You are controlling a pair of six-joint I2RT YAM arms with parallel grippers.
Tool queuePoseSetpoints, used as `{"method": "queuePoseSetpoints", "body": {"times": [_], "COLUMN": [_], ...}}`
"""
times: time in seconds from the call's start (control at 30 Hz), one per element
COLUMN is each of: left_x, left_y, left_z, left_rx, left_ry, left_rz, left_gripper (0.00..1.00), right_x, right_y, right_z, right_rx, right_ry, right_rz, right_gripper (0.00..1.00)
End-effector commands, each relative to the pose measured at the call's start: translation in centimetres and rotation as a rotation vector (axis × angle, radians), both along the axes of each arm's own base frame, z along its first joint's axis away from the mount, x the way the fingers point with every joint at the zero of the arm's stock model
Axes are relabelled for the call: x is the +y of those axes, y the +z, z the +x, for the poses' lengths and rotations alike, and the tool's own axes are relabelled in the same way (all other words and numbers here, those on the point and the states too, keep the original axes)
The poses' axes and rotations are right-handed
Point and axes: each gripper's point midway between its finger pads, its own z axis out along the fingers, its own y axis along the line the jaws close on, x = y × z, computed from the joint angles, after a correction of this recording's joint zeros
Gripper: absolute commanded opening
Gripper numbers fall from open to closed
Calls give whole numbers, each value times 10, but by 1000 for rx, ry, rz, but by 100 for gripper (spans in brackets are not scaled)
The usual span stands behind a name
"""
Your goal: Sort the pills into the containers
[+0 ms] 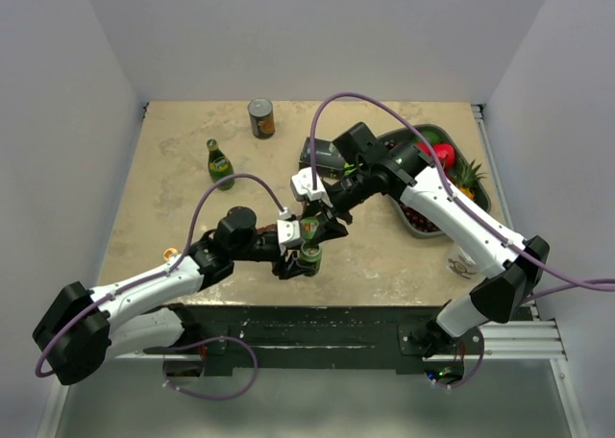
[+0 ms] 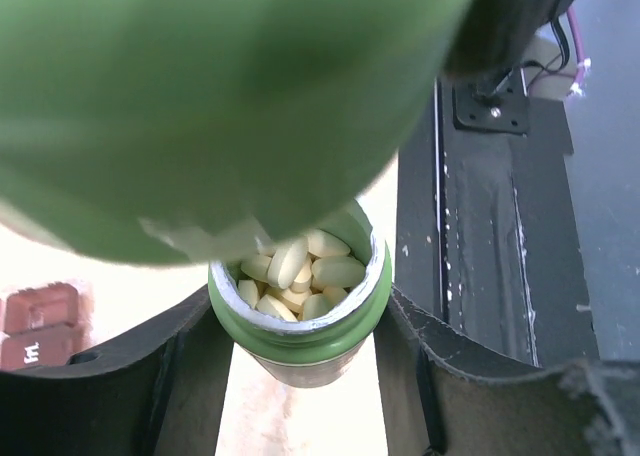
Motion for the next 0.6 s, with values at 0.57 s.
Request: {"method": "queuePoseSetpoints", "body": {"times": [0.57], "left_x": [17], "left_y": [50], "left_z": [22], "left_rx": [-201], "left_ry": [139], "left_rz": [-55], "left_gripper": [0], "right_x": [-88], "right_y": [-147], "right_z": [145], "right_rx": [-199], "right_ry": [-805], "right_rz": [-168], "right_gripper": [66]}}
